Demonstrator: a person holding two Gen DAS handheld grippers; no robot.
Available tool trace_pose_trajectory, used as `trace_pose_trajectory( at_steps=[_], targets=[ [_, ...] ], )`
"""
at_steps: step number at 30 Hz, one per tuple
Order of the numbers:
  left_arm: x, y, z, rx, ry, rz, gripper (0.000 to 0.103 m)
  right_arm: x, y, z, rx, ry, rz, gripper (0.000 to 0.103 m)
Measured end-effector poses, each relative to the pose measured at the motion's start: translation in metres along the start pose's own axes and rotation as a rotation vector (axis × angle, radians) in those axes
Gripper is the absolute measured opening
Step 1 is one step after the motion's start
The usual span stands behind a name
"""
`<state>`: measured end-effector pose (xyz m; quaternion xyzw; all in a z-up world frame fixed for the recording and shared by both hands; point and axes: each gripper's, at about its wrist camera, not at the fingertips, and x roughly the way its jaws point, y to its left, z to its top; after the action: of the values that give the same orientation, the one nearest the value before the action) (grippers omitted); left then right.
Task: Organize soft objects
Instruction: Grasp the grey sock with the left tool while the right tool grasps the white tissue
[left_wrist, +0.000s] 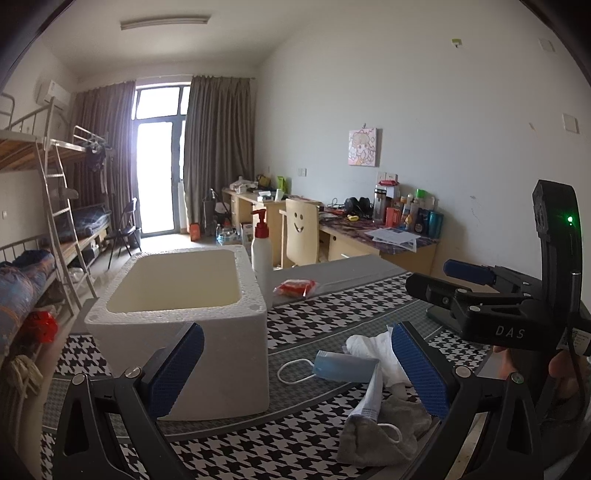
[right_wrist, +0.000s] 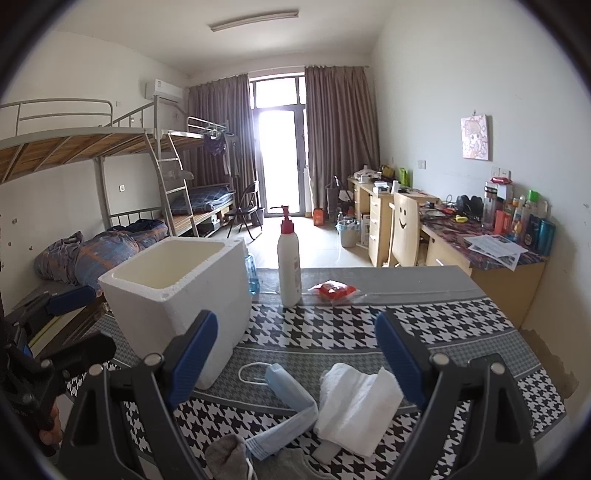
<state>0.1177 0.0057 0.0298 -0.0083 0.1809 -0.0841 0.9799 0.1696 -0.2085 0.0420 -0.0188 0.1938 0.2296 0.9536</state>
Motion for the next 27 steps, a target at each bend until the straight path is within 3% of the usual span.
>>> trace_pose_trajectory(
  at_steps=[27],
  targets=[
    [0.026, -0.033, -0.051, 0.094, 0.147, -0.135, 0.102, 0.001, -0.031, -0.04, 0.044, 0.078, -0.076, 0.09]
  ],
)
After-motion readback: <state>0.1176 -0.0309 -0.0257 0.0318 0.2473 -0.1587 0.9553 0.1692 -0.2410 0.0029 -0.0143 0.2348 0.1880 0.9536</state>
